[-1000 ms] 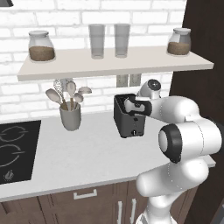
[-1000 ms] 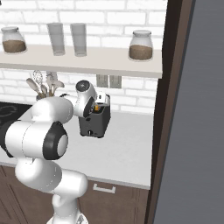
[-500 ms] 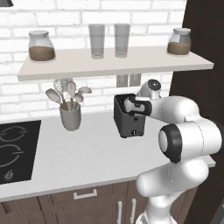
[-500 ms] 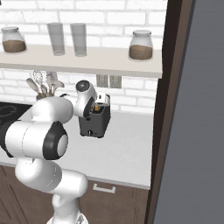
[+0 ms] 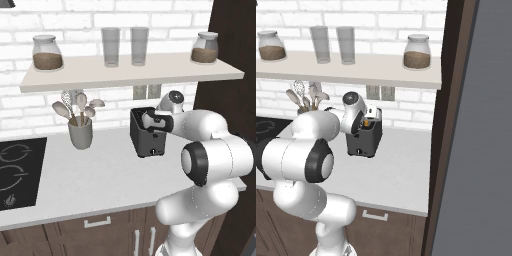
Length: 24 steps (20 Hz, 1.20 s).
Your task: Start the toaster. Once the lever pops up, take the bread to the plate on the dining counter.
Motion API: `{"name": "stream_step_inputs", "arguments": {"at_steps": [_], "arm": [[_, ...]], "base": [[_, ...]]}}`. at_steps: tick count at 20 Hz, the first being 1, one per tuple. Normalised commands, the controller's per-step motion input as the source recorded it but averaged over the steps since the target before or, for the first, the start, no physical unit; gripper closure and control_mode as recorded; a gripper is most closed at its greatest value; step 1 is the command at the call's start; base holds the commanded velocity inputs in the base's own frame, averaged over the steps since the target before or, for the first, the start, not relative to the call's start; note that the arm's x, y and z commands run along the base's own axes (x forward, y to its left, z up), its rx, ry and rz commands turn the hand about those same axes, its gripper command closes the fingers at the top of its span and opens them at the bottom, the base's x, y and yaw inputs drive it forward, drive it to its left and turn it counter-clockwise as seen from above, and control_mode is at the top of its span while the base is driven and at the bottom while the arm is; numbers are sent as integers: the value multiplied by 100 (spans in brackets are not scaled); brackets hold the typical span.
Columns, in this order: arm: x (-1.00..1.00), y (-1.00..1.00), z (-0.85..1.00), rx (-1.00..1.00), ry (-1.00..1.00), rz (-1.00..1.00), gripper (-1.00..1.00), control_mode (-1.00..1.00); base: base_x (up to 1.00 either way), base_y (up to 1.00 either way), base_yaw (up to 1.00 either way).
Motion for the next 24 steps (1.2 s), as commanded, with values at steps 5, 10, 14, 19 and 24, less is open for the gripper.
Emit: {"name": "stream_step_inputs", "arguments": {"at_steps": [5, 10, 14, 19, 24], "arm": [[0, 0, 0, 0, 0, 0, -100, -100], [0, 0, 0, 0, 0, 0, -100, -100], [0, 0, 0, 0, 0, 0, -100, -100], [0, 0, 0, 0, 0, 0, -100, -100], [0, 0, 0, 0, 0, 0, -100, -100]], "base": [[0, 0, 0], [0, 0, 0], [0, 0, 0], [0, 0, 0], [0, 0, 0]]}}
